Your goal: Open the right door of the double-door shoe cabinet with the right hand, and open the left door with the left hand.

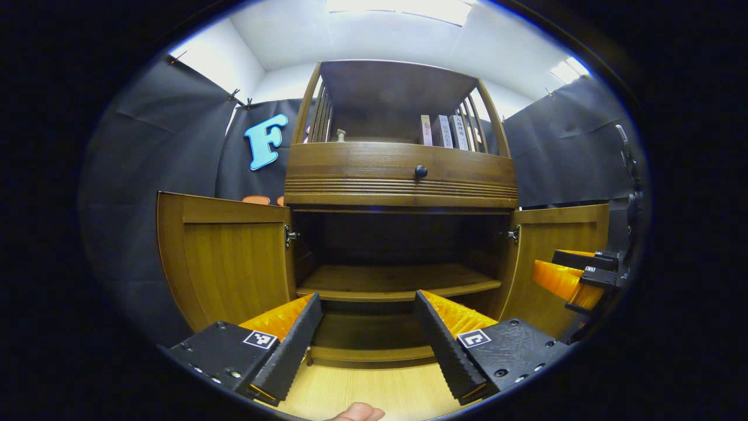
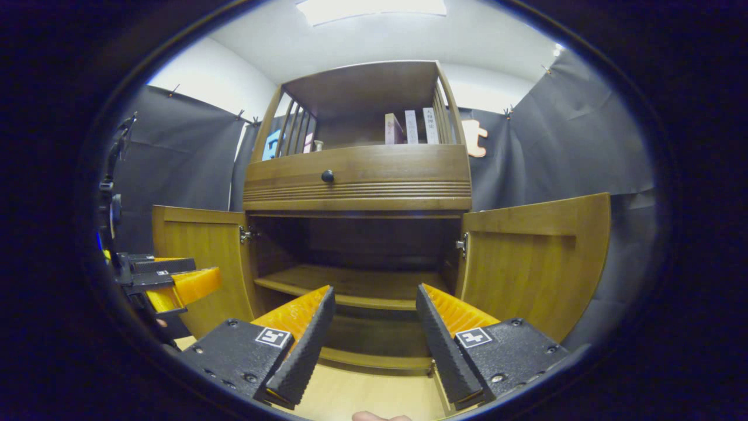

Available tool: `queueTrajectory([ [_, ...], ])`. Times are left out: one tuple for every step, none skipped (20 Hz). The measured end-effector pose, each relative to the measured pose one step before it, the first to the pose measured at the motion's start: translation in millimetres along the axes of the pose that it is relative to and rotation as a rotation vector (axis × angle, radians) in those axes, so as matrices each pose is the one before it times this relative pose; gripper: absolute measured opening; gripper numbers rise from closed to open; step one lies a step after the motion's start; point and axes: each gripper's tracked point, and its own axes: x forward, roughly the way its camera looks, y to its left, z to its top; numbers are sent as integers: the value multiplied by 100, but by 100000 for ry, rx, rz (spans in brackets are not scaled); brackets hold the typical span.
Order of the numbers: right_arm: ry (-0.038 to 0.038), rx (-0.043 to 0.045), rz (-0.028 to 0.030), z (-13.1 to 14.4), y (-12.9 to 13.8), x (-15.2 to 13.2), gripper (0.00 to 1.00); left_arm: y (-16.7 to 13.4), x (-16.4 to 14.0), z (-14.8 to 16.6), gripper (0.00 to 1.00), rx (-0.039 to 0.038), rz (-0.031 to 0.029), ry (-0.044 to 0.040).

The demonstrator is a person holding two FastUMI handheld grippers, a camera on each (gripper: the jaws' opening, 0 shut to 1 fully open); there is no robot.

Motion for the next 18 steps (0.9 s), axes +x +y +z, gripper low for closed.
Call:
queueTrajectory([
  [321,-209,538,-113,165,95,88,-110,49,40,97,86,323,-148],
  [177,-346,371,-36,126,170,88,-72,-87,-222,87,71,442,52],
  [237,-52,631,-193,138,78,88,-140,-108,-162,88,-9,70,277],
  [226,64,881,-70,276,93,88,-98,179,-198,88,79,-337,541],
  [318,65,640,-141,325,187,88,-78,7,-112,96,357,-377,472],
  [117,223,983,-199,317,226,88,-50,124,-60,96,640,30,443],
  [273,74,641,-59,110,202,88,-1,-74,-5,96,723,330,-24],
  [507,208,1032,-85,110,102,88,92,-167,-6,96,529,810,-140],
  [308,208,774,-80,209,149,88,175,-20,20,96,198,984,-346],
  [-45,392,1075,78,283,167,88,319,41,73,96,-90,804,-249],
  [-45,36,1001,104,360,202,88,283,31,47,96,-273,871,-232],
  [79,-221,716,33,216,345,88,422,21,45,96,-359,943,-174],
  [-25,-354,716,74,319,258,88,443,-39,-52,96,-513,1017,-12],
  [-87,-83,465,82,146,277,88,355,-106,-167,96,-549,705,64],
  [-14,103,643,53,219,155,88,306,-32,-13,96,-636,590,-62],
  [88,127,362,12,175,227,88,237,22,189,97,-578,678,-539],
  [-76,171,598,99,200,110,88,222,6,54,96,-451,608,-262],
  [-179,3,308,70,223,31,88,383,-137,129,96,-131,752,-704],
])
